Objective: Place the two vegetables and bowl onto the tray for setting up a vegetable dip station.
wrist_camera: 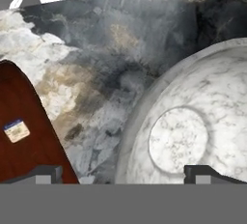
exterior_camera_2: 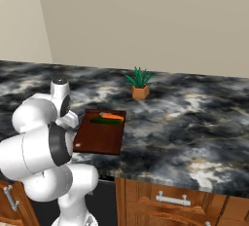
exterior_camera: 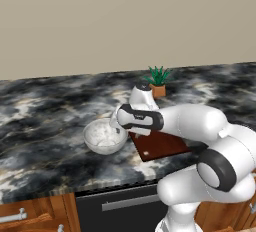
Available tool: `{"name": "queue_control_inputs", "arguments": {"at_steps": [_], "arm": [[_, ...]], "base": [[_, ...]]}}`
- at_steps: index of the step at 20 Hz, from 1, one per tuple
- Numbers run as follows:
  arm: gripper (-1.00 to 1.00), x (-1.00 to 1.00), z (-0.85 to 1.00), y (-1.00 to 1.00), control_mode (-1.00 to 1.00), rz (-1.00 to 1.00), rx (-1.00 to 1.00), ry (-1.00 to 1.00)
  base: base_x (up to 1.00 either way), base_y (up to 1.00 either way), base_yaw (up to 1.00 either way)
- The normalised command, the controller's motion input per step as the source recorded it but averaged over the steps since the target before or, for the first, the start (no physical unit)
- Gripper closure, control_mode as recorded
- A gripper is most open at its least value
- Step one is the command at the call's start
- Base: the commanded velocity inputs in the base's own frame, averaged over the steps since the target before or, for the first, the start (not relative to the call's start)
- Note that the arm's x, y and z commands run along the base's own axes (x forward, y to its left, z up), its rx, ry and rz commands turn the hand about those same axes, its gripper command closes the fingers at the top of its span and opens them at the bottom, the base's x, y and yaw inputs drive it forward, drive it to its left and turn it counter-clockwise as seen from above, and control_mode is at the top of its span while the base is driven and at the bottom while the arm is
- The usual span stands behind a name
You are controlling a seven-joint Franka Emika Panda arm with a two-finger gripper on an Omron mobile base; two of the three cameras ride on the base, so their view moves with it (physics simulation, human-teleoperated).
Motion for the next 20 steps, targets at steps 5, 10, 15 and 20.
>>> {"name": "queue_control_inputs", "arguments": {"at_steps": [5, 10, 15, 20], "arm": [[-1.00, 0.00, -0.09, 0.00, -1.00, 0.03, 0.00, 0.00], [-1.00, 0.00, -0.13, 0.02, -1.00, 0.02, 0.00, 0.00], [-1.00, 0.00, -0.09, 0.05, -1.00, 0.00, 0.00, 0.00], [-1.00, 0.00, -0.10, 0.06, -1.00, 0.00, 0.00, 0.00]], "base": [[0.00, 0.00, 0.00], [0.00, 0.00, 0.00], [0.00, 0.00, 0.00], [0.00, 0.00, 0.00]]}}
